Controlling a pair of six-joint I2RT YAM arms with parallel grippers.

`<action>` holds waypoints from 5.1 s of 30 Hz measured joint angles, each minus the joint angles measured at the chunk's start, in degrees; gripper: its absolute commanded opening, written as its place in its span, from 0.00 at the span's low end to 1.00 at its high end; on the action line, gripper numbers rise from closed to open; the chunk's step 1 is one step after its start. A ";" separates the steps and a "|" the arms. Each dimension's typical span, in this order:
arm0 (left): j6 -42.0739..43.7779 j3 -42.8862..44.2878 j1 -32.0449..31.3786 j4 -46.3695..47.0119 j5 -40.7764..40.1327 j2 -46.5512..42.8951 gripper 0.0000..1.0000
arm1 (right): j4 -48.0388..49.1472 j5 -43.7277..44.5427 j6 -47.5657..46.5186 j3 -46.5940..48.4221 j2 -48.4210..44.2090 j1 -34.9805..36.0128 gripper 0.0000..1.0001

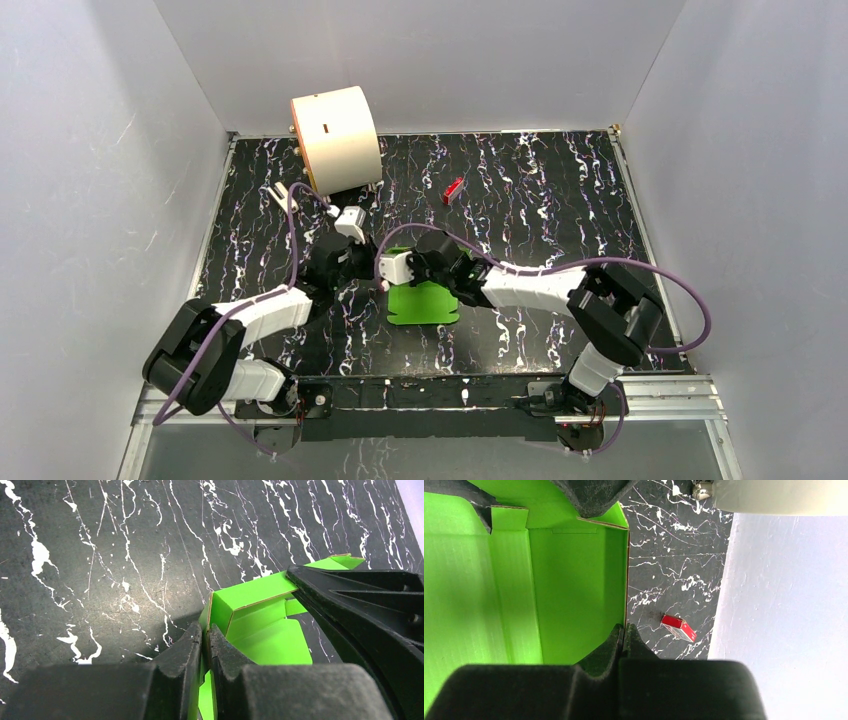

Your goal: Fold the paper box

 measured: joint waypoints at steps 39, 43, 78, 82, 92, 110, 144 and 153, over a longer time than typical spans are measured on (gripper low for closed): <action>-5.11 -7.30 -7.30 6.67 -1.22 -4.22 0.24 | 70.97 20.83 -26.95 -27.28 15.63 12.28 0.00; -5.92 -8.07 -7.32 6.93 -0.92 -5.35 0.28 | 75.63 20.94 -30.69 -27.61 18.36 12.72 0.00; -1.29 -7.32 4.76 -0.76 -6.19 -3.89 0.40 | 77.33 19.06 -32.20 -27.61 19.41 13.29 0.00; -0.15 -6.38 4.76 -0.02 -2.01 -1.29 0.40 | 77.26 18.97 -32.02 -27.58 19.41 13.27 0.00; 1.62 -6.38 5.05 2.69 5.66 -2.60 0.38 | 75.95 18.80 -31.28 -27.41 18.36 13.20 0.00; 1.55 -6.82 5.03 6.27 11.08 -1.60 0.36 | 71.47 17.51 -28.04 -26.32 16.46 12.00 0.00; 5.03 -8.70 -0.33 15.26 9.86 3.82 0.30 | 56.65 14.21 -17.22 -25.75 8.94 8.74 0.00; 5.84 -8.87 -1.90 16.35 7.37 4.63 0.32 | 56.06 14.88 -16.20 -25.68 8.66 8.68 0.00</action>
